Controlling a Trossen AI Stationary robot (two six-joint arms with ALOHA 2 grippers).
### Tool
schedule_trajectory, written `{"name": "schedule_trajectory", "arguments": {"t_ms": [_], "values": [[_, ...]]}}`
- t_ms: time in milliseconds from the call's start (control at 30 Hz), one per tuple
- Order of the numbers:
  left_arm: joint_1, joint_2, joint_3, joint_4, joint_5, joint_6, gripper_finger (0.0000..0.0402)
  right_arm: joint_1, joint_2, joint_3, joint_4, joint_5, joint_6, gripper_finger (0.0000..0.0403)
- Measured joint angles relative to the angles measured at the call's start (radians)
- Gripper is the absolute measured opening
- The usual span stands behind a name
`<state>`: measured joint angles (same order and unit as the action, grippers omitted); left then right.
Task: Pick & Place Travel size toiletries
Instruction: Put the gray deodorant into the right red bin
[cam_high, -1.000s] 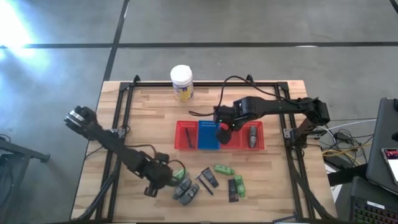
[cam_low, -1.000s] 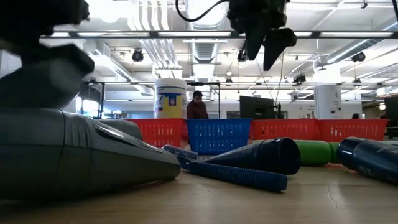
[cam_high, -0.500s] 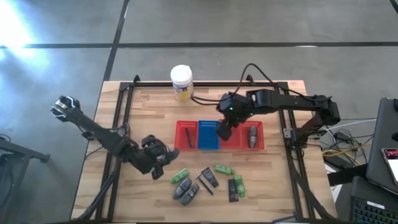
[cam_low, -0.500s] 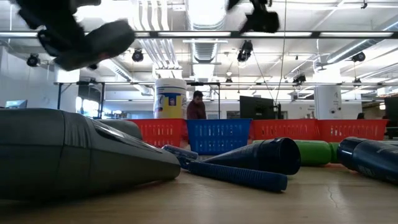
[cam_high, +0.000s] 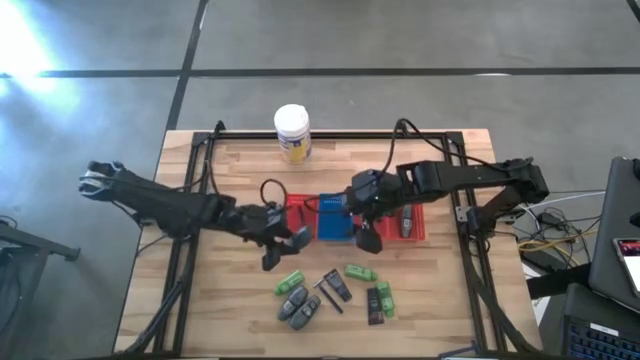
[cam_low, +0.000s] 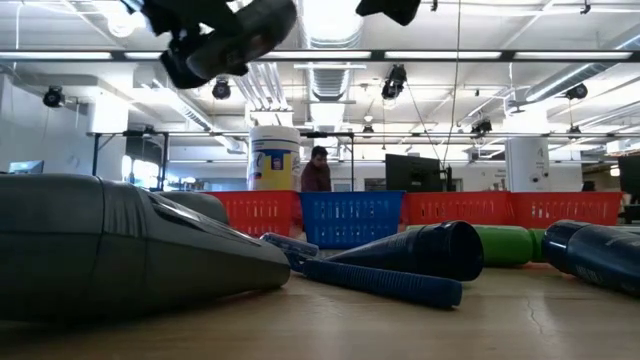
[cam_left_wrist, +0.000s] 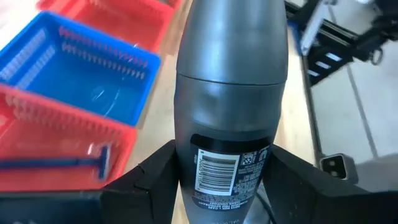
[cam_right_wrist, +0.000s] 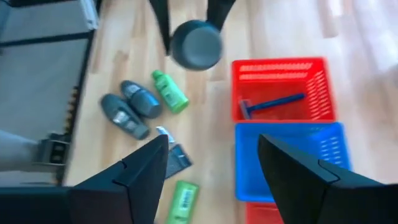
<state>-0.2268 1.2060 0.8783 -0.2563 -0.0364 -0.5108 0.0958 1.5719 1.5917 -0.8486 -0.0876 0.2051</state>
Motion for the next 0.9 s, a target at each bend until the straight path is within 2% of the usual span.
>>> {"name": "schedule_trajectory", "arguments": {"t_ms": [67, 333, 467, 633, 900], "values": [[0.018, 0.022, 0.02, 0.003, 0.013, 0.053, 0.02, 0.005, 0.0, 0.001, 0.0, 0.038, -0.026, 0.025], [0.056, 0.175, 0.167, 0.011, 0.067, 0.197, 0.02, 0.006, 0.0, 0.003, 0.069, 0.053, -0.053, 0.0296], [0.056, 0.242, 0.23, 0.011, 0.084, 0.223, 0.02, 0.025, 0.0, 0.003, 0.062, 0.093, -0.091, 0.0325], [0.06, 0.282, 0.252, -0.007, 0.085, 0.223, 0.02, 0.06, 0.0, 0.003, 0.006, 0.097, -0.105, 0.036], [0.089, 0.294, 0.256, 0.081, 0.069, 0.213, 0.02, 0.083, 0.002, 0.003, -0.009, 0.092, -0.044, 0.0363]]}}
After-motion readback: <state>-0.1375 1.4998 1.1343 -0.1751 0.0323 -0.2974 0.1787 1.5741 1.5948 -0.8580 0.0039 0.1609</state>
